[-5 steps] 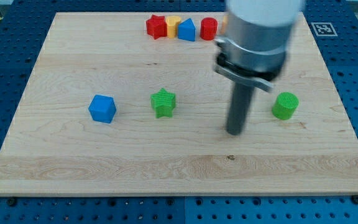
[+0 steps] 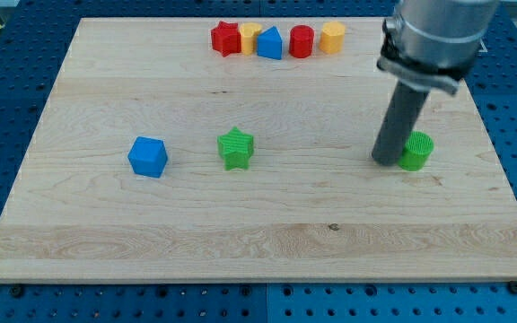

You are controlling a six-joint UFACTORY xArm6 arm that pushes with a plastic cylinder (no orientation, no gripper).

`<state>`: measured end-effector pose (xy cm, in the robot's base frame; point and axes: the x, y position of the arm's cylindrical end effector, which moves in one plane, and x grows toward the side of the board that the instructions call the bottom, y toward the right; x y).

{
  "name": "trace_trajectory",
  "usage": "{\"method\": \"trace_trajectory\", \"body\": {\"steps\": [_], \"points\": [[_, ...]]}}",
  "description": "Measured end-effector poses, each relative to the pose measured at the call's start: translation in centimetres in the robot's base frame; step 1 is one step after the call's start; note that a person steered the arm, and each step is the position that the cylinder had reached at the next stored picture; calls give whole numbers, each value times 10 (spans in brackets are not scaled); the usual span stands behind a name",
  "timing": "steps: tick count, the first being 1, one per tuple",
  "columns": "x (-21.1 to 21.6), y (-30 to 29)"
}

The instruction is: Push the green circle upwards

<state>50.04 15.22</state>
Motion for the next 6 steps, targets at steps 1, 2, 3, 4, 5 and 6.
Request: {"method": "trace_trajectory", "body": {"steps": [1,2,3,4,5,6], "points": [[25,31],[-9,55],[-64,50],[-64,47],[-20,32],[-32,11]]}}
